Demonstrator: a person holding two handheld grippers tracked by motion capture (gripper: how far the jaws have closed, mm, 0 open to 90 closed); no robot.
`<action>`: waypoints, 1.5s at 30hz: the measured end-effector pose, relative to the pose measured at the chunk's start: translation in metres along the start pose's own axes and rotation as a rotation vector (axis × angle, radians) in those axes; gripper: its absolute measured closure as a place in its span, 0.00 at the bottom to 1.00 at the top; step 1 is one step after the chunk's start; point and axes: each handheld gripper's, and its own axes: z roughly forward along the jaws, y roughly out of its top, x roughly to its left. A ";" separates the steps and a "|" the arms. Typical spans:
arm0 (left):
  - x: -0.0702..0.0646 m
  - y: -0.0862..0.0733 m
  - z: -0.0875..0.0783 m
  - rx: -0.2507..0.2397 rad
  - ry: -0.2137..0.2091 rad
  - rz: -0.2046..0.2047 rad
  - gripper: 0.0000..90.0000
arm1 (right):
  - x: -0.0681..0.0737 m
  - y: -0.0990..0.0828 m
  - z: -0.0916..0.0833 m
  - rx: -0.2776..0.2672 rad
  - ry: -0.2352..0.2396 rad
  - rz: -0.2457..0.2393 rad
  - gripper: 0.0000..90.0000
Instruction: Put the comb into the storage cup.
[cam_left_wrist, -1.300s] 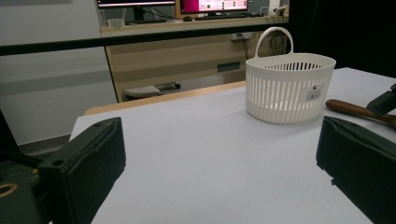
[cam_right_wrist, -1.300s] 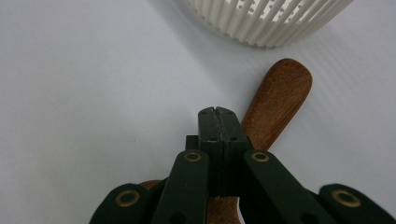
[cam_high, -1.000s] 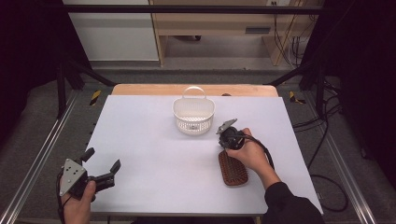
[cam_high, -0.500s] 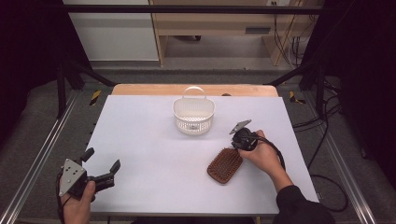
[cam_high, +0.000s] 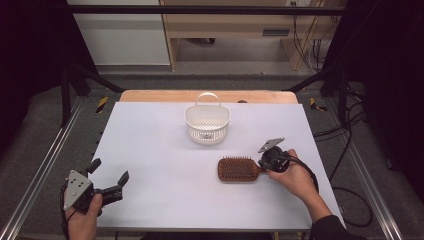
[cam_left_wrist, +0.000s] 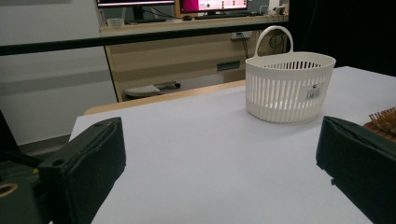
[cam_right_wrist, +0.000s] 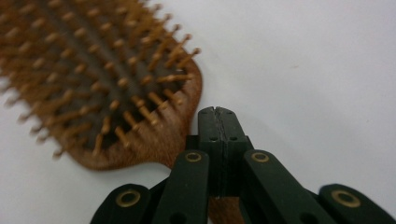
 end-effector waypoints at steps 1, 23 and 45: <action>0.000 0.000 0.000 0.000 -0.001 0.001 0.02 | 0.002 -0.002 -0.002 0.001 0.005 -0.001 1.00; 0.000 0.000 0.000 0.001 0.000 0.002 0.02 | 0.043 -0.015 -0.025 -0.008 0.066 0.001 1.00; -0.002 0.000 0.000 0.006 -0.004 0.006 0.02 | 0.042 -0.024 -0.040 -0.075 0.119 0.102 0.58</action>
